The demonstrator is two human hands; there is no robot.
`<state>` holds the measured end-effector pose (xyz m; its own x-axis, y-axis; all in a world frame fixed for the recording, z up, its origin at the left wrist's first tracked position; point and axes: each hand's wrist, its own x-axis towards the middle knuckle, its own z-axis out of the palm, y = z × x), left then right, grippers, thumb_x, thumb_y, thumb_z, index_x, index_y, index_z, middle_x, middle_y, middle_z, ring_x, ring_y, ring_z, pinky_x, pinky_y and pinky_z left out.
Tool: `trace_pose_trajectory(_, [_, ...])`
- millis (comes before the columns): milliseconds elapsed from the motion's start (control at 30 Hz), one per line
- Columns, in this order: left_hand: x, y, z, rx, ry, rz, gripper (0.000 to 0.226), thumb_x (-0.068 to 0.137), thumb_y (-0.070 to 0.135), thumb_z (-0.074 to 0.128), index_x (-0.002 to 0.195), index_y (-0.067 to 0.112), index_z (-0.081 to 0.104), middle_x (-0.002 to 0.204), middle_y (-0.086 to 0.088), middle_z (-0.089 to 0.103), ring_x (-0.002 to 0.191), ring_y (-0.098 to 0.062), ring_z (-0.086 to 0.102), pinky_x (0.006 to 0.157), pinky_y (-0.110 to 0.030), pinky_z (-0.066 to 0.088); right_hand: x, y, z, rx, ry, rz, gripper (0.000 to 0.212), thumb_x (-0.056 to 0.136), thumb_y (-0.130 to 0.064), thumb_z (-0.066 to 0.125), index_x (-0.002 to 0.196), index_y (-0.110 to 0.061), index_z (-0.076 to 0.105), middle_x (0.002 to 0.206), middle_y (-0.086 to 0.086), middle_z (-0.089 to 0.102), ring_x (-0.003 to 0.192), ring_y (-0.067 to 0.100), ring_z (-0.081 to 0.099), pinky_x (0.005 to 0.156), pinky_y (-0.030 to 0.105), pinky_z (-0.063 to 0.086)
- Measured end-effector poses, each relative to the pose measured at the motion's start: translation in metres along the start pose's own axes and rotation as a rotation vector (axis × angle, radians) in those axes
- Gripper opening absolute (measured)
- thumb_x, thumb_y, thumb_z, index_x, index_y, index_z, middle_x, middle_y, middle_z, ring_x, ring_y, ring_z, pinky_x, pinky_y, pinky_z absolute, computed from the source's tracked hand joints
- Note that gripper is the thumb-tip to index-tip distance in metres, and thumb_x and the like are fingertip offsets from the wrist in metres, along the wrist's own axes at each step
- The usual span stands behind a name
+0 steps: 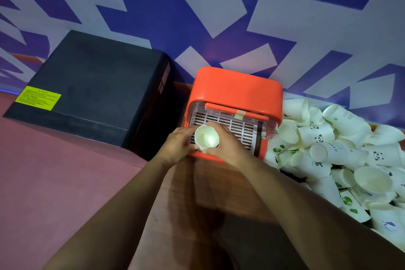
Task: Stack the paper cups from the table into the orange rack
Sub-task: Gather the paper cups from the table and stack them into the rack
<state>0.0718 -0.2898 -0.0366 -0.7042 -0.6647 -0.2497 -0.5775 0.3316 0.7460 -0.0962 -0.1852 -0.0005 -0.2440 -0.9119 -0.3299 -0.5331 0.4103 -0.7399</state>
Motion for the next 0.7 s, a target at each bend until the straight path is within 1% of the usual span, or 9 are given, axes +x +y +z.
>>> trace_pose_trajectory(67, [0.001, -0.001, 0.001, 0.008, 0.013, -0.017, 0.068, 0.085, 0.016, 0.075, 0.146, 0.034, 0.048, 0.133, 0.002, 0.058, 0.127, -0.012, 0.043, 0.11, -0.027, 0.034, 0.004, 0.0, 0.0, 0.01, 0.004, 0.017, 0.084, 0.069, -0.024, 0.085, 0.14, -0.033, 0.041, 0.139, -0.006, 0.045, 0.123, 0.014, 0.044, 0.098, 0.029, 0.038])
trace_pose_trajectory(167, [-0.003, 0.002, 0.002, -0.018, 0.031, -0.071, 0.066, 0.087, 0.014, 0.072, 0.145, 0.035, 0.047, 0.13, 0.005, 0.053, 0.122, -0.009, 0.044, 0.105, -0.024, 0.035, 0.005, -0.001, 0.001, -0.007, -0.001, 0.023, 0.086, 0.07, -0.024, 0.086, 0.142, -0.032, 0.04, 0.141, -0.004, 0.046, 0.125, 0.017, 0.045, 0.096, 0.029, 0.038])
trace_pose_trajectory(267, [-0.012, 0.005, 0.003, 0.039, 0.071, -0.043, 0.059, 0.089, 0.018, 0.07, 0.142, 0.031, 0.049, 0.132, 0.002, 0.056, 0.126, -0.016, 0.044, 0.108, -0.032, 0.037, -0.004, -0.001, -0.002, -0.011, -0.023, 0.021, 0.094, 0.072, -0.026, 0.085, 0.149, -0.032, 0.031, 0.147, 0.0, 0.041, 0.131, 0.02, 0.042, 0.099, 0.028, 0.036])
trace_pose_trajectory(333, [-0.026, 0.01, 0.003, 0.043, 0.141, -0.07, 0.052, 0.089, 0.023, 0.07, 0.138, 0.026, 0.053, 0.128, -0.001, 0.054, 0.121, -0.018, 0.044, 0.104, -0.034, 0.038, -0.018, -0.002, -0.01, -0.017, -0.015, 0.039, 0.097, 0.076, -0.027, 0.082, 0.153, -0.028, 0.023, 0.152, 0.004, 0.036, 0.137, 0.021, 0.038, 0.105, 0.027, 0.032])
trace_pose_trajectory(400, [-0.044, 0.019, 0.005, -0.014, 0.228, -0.136, 0.043, 0.089, 0.024, 0.07, 0.13, 0.02, 0.057, 0.121, 0.0, 0.051, 0.112, -0.015, 0.049, 0.096, -0.031, 0.042, -0.041, 0.002, -0.025, -0.062, 0.008, 0.069, 0.086, 0.083, -0.029, 0.075, 0.152, -0.021, 0.025, 0.154, 0.005, 0.034, 0.139, 0.021, 0.036, 0.105, 0.024, 0.029])
trace_pose_trajectory(467, [-0.063, 0.031, 0.014, -0.06, 0.255, -0.176, 0.033, 0.09, 0.02, 0.069, 0.122, 0.017, 0.06, 0.113, -0.001, 0.051, 0.098, -0.015, 0.055, 0.088, -0.029, 0.046, -0.071, 0.015, -0.04, -0.101, 0.035, 0.079, 0.075, 0.087, -0.032, 0.07, 0.15, -0.018, 0.031, 0.151, 0.004, 0.038, 0.137, 0.019, 0.039, 0.103, 0.023, 0.03])
trace_pose_trajectory(533, [-0.079, 0.041, 0.03, -0.062, 0.22, -0.159, 0.025, 0.088, 0.017, 0.066, 0.113, 0.017, 0.062, 0.105, -0.001, 0.053, 0.09, -0.017, 0.059, 0.087, -0.036, 0.051, -0.103, 0.034, -0.057, -0.128, 0.079, 0.105, 0.069, 0.088, -0.036, 0.068, 0.147, -0.018, 0.036, 0.148, 0.002, 0.041, 0.131, 0.017, 0.045, 0.1, 0.023, 0.033])
trace_pose_trajectory(600, [-0.087, 0.053, 0.051, -0.061, 0.149, -0.126, 0.018, 0.087, 0.021, 0.065, 0.104, 0.018, 0.061, 0.099, 0.0, 0.056, 0.089, -0.017, 0.06, 0.084, -0.04, 0.053, -0.136, 0.057, -0.078, -0.173, 0.13, 0.171, 0.064, 0.087, -0.039, 0.067, 0.143, -0.02, 0.042, 0.143, -0.001, 0.043, 0.127, 0.016, 0.047, 0.093, 0.023, 0.033])
trace_pose_trajectory(700, [-0.091, 0.088, 0.088, -0.102, -0.015, -0.041, 0.01, 0.09, 0.017, 0.063, 0.097, 0.02, 0.057, 0.096, -0.003, 0.061, 0.085, -0.017, 0.06, 0.081, -0.038, 0.052, -0.187, 0.095, -0.108, -0.178, 0.226, 0.265, 0.057, 0.087, -0.037, 0.068, 0.137, -0.018, 0.049, 0.137, 0.001, 0.045, 0.127, 0.017, 0.046, 0.098, 0.026, 0.037])
